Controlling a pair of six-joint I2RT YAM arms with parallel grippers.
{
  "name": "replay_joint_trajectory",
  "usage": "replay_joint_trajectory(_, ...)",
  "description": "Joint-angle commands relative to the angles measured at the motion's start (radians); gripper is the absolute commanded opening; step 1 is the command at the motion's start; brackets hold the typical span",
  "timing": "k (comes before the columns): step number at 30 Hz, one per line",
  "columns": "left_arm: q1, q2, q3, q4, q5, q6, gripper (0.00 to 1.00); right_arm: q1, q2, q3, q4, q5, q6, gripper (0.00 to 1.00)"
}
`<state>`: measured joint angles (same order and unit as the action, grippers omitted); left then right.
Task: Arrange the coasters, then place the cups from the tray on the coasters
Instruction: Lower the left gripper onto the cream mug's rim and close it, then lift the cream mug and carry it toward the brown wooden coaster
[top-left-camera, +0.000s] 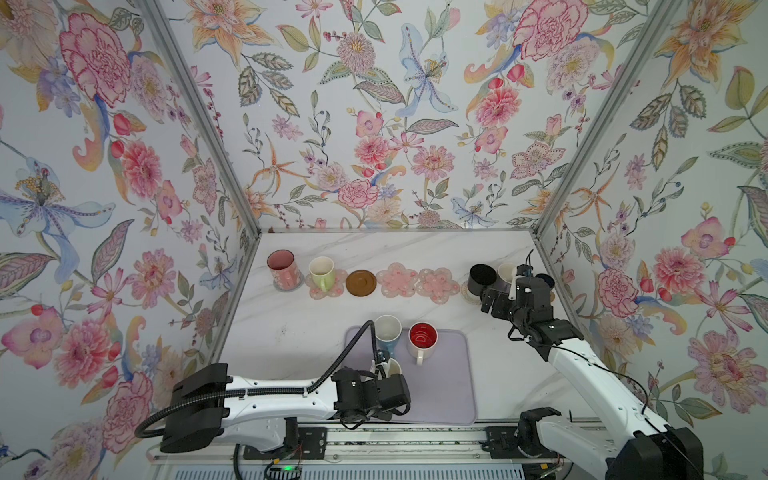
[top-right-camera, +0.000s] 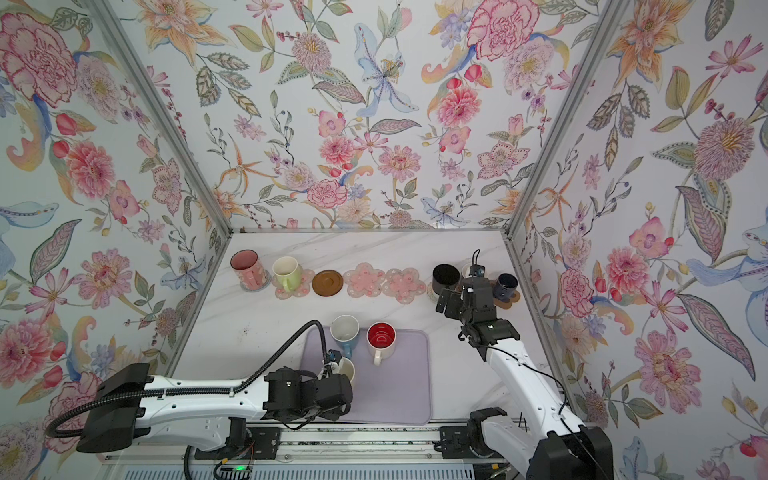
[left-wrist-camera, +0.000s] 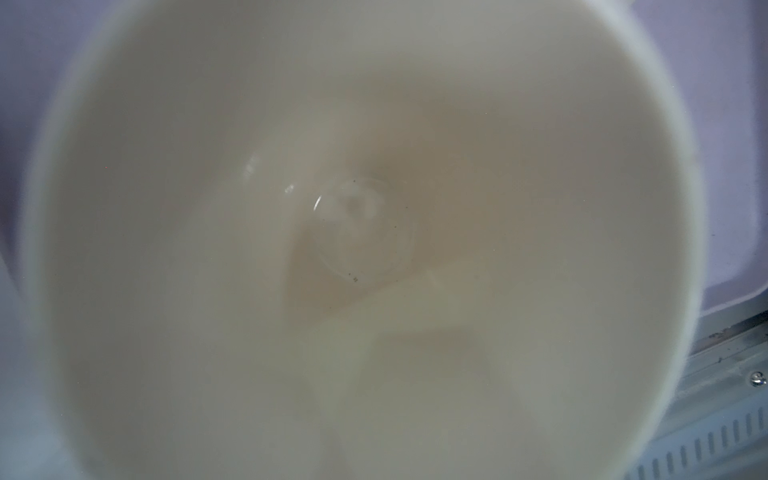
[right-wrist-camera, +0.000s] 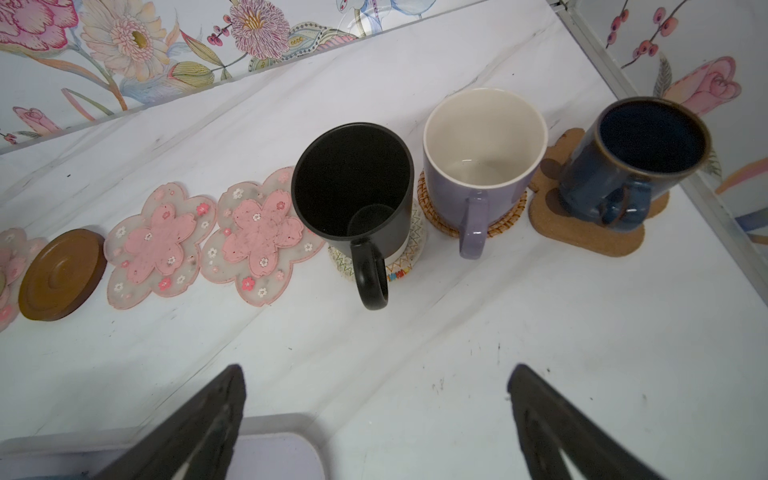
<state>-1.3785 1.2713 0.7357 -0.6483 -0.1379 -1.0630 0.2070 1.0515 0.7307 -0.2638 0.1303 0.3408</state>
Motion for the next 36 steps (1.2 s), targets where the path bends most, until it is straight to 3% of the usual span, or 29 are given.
replay_joint_trajectory(1, 0.012, 0.008, 0.028, -0.053, -0.013, -0.005, 0.13, -0.007, 0.014, -0.001, 0.020, -0.015, -0.003, 0.99)
replay_joint_trajectory(4, 0.013, 0.001, 0.030, -0.085, -0.026, -0.019, 0.00, -0.007, 0.017, 0.001, 0.023, -0.019, -0.002, 0.99)
replay_joint_trajectory(9, 0.010, -0.033, 0.019, -0.128, -0.048, -0.047, 0.00, -0.007, 0.018, 0.001, 0.023, -0.018, -0.003, 0.99)
replay_joint_trajectory(17, 0.013, -0.203, -0.010, -0.245, -0.144, -0.118, 0.00, -0.007, 0.010, -0.004, 0.022, -0.017, -0.003, 0.99)
replay_joint_trajectory(23, 0.072, -0.289, 0.060, -0.394, -0.212, -0.078, 0.00, -0.006, 0.014, -0.001, 0.019, -0.018, -0.004, 0.99)
replay_joint_trajectory(28, 0.190, -0.326, 0.105, -0.445, -0.227, 0.032, 0.00, -0.007, 0.009, 0.002, 0.012, -0.017, -0.005, 0.99)
replay_joint_trajectory(36, 0.513, -0.272, 0.237, -0.321, -0.184, 0.394, 0.00, -0.006, -0.010, 0.014, -0.014, -0.023, -0.006, 0.99)
